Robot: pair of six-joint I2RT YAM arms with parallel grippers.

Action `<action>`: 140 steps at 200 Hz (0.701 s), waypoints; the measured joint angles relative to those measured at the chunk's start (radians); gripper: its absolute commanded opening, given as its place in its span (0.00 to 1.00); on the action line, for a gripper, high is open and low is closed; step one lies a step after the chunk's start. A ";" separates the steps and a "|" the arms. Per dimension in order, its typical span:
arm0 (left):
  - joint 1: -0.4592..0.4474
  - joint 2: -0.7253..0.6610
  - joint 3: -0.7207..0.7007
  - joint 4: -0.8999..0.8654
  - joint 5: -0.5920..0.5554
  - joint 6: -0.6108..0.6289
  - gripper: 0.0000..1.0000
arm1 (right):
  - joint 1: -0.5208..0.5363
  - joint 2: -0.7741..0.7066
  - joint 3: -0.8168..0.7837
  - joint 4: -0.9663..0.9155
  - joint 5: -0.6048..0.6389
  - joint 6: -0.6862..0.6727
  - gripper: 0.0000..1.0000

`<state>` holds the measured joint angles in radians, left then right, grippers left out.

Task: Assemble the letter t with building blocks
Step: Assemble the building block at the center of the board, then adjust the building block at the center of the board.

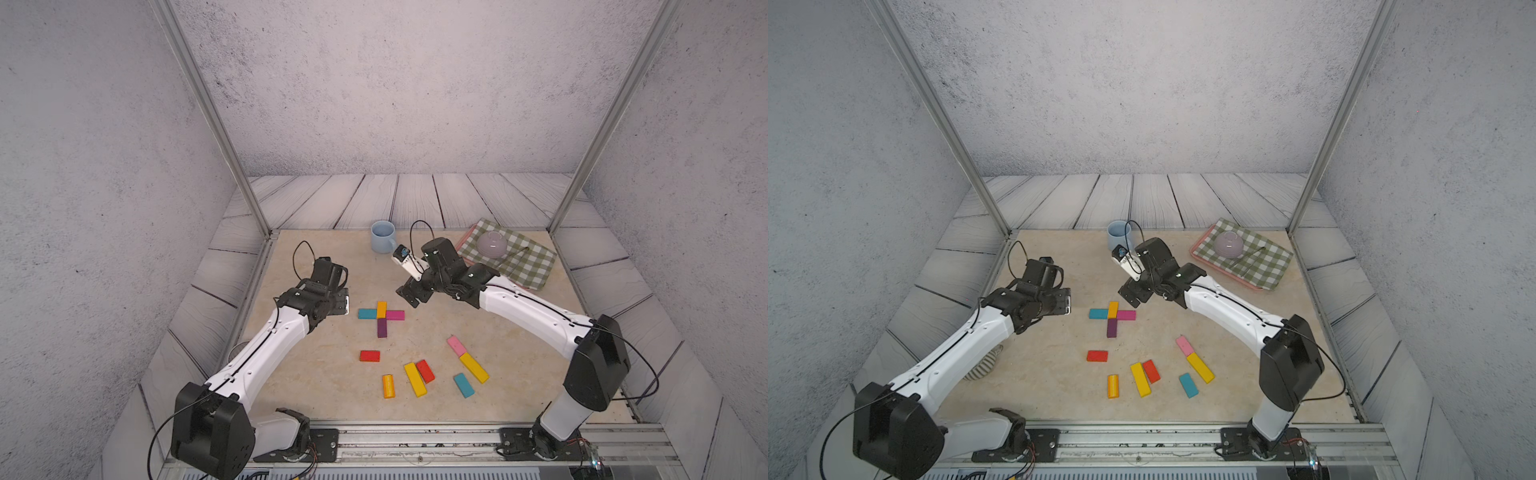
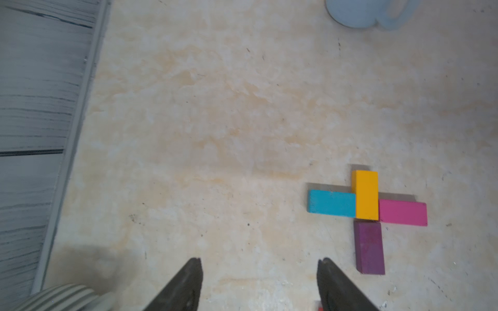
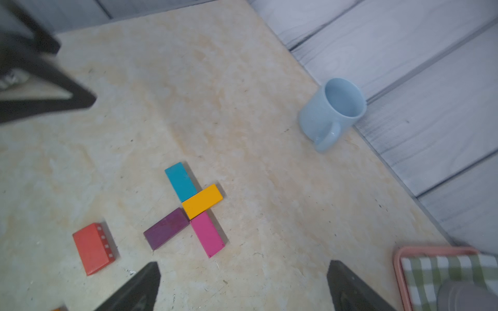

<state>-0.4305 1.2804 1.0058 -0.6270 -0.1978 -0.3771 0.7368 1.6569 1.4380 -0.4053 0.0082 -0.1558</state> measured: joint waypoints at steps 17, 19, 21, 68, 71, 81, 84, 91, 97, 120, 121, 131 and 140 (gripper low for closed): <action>-0.114 0.066 0.002 0.000 0.021 -0.043 0.69 | -0.018 0.001 -0.003 -0.043 0.080 0.126 0.97; -0.127 0.076 0.003 -0.001 0.023 -0.047 0.69 | -0.020 0.003 -0.003 -0.053 0.092 0.138 0.96; -0.134 0.082 0.004 -0.003 0.024 -0.049 0.69 | -0.023 0.004 -0.003 -0.062 0.097 0.153 0.96; -0.216 0.252 0.015 0.029 0.124 -0.139 0.66 | -0.087 -0.051 -0.175 -0.169 0.159 0.388 0.93; -0.216 0.258 0.016 0.032 0.129 -0.143 0.65 | -0.092 -0.063 -0.192 -0.174 0.159 0.396 0.93; -0.216 0.274 0.018 0.043 0.146 -0.151 0.64 | -0.101 -0.094 -0.235 -0.188 0.157 0.424 0.93; -0.216 0.281 0.019 0.048 0.152 -0.153 0.63 | -0.105 -0.105 -0.246 -0.192 0.157 0.431 0.93; -0.216 0.294 0.023 0.056 0.166 -0.156 0.63 | -0.111 -0.127 -0.266 -0.200 0.157 0.446 0.93; -0.216 0.309 0.028 0.061 0.178 -0.159 0.63 | -0.114 -0.142 -0.278 -0.204 0.157 0.455 0.93; -0.218 0.380 0.068 0.076 0.217 -0.163 0.60 | -0.114 -0.181 -0.305 -0.209 0.156 0.487 0.93; -0.218 0.385 0.071 0.076 0.219 -0.163 0.60 | -0.114 -0.182 -0.306 -0.209 0.156 0.488 0.93; -0.218 0.417 0.092 0.078 0.227 -0.162 0.60 | -0.114 -0.190 -0.315 -0.209 0.156 0.499 0.93; -0.218 0.440 0.106 0.078 0.230 -0.163 0.59 | -0.114 -0.193 -0.322 -0.210 0.156 0.507 0.93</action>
<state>-0.6483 1.7203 1.1118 -0.5491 0.0319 -0.5396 0.6224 1.4643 1.1160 -0.6155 0.1638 0.3508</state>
